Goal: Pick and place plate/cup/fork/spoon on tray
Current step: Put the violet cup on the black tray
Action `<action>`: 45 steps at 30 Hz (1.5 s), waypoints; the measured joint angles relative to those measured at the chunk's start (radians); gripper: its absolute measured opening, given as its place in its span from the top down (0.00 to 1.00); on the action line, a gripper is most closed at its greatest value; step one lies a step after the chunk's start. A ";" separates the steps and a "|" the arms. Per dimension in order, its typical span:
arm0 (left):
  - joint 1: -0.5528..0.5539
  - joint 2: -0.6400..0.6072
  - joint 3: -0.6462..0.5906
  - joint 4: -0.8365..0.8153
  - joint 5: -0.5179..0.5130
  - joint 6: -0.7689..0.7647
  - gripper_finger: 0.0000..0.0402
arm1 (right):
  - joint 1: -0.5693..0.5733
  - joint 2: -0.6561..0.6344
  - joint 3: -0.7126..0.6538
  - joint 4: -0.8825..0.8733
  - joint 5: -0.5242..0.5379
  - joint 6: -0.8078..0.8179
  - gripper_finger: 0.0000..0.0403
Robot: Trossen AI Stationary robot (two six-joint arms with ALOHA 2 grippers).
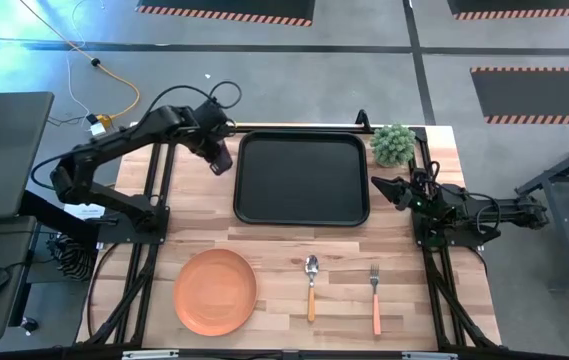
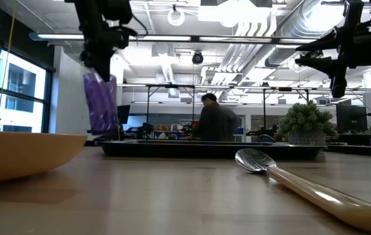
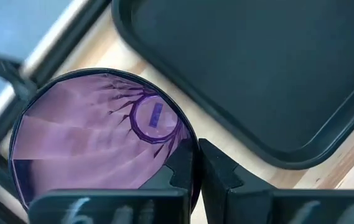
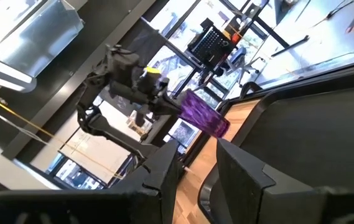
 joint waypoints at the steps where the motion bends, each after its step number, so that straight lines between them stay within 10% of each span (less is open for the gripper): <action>1: -0.002 0.000 0.015 0.000 -0.001 0.020 0.99 | 0.000 0.000 0.000 0.000 0.006 0.000 0.74; 21: -0.001 0.140 0.320 0.060 -0.025 0.391 0.99 | 0.000 0.000 0.000 -0.003 0.068 0.004 0.74; 45: -0.062 0.438 0.382 0.052 0.043 0.257 0.98 | 0.000 0.000 0.000 -0.015 0.065 0.007 0.74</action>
